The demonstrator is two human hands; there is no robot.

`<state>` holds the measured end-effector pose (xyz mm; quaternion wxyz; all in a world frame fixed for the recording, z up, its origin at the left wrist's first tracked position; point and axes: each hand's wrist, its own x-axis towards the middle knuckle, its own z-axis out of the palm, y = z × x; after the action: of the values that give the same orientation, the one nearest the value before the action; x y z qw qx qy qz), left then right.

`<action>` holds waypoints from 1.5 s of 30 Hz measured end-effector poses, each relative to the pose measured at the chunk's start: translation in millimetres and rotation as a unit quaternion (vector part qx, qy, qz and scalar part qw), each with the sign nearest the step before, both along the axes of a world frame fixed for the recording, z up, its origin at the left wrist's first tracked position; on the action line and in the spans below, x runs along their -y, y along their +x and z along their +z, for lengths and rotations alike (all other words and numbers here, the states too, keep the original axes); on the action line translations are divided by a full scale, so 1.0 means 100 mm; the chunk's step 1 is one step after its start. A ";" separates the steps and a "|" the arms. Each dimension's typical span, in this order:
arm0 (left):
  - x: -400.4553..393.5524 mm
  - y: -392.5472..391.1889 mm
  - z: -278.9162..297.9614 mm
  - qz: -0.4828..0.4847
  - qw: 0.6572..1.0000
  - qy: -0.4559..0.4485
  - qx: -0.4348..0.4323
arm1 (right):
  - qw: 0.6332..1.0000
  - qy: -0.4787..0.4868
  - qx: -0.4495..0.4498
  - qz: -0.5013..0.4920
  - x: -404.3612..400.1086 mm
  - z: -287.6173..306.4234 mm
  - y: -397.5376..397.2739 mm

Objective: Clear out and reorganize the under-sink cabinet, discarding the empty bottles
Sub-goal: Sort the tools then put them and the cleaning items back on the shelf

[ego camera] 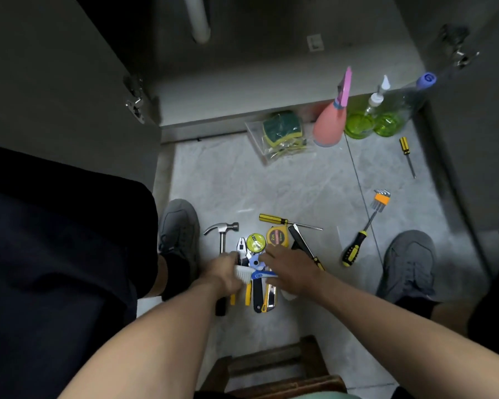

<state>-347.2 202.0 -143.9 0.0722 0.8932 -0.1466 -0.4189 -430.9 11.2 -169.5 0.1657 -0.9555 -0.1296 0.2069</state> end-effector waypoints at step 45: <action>0.09 0.20 -0.36 0.324 0.943 0.076 0.016 | 0.972 -0.023 0.104 -0.211 0.85 -0.27 1.46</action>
<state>-327.0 192.8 -179.9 0.1335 0.9018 0.1814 -0.3687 -284.6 -73.9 -196.2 0.1692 -0.9811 0.0634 0.0698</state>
